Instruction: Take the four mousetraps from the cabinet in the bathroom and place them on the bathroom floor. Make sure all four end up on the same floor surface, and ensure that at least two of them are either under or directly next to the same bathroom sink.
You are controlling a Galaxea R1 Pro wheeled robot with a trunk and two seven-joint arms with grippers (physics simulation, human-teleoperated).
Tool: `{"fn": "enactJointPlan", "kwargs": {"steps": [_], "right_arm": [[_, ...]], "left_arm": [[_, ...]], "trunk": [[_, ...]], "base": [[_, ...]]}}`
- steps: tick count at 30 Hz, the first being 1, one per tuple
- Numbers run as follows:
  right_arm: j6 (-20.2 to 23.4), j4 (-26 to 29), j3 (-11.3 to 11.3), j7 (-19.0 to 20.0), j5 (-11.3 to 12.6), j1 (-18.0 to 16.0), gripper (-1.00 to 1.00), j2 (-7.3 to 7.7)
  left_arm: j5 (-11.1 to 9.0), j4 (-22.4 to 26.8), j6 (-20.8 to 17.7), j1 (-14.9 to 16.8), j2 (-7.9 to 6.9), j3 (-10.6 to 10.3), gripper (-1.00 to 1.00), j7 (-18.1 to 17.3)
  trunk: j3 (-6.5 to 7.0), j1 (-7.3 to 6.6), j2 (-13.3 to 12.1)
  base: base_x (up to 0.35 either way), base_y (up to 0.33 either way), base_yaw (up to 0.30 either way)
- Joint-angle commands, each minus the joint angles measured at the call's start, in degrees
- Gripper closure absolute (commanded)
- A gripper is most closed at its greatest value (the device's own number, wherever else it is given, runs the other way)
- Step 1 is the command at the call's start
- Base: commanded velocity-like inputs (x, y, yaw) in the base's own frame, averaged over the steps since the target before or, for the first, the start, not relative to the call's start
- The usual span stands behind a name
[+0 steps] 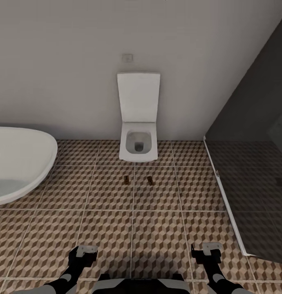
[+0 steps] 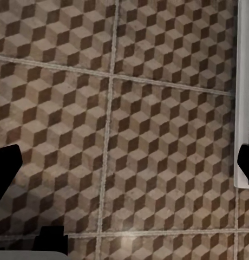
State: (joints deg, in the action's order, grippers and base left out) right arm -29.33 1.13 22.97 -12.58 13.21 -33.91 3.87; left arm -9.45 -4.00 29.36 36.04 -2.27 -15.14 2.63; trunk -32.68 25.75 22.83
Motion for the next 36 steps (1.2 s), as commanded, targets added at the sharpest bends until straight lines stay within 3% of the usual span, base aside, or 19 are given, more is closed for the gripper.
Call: {"fn": "enactJointPlan", "kwargs": {"steps": [1,36], "right_arm": [[-0.1,0.0,0.5,-0.2,0.4,0.0,-1.0,0.0],[-0.1,-0.1,0.5,-0.2,0.4,0.0,-1.0,-0.09]], "left_arm": [[-0.4,-0.2,0.4,0.1,0.04,-0.5,-1.0,0.1],[-0.4,-0.2,0.3,0.1,0.07,-0.5,-1.0,0.1]], "trunk": [[0.0,0.03,0.1],[3.13,0.03,0.1]], "base": [[0.0,0.0,0.001],[0.0,0.0,0.0]]}}
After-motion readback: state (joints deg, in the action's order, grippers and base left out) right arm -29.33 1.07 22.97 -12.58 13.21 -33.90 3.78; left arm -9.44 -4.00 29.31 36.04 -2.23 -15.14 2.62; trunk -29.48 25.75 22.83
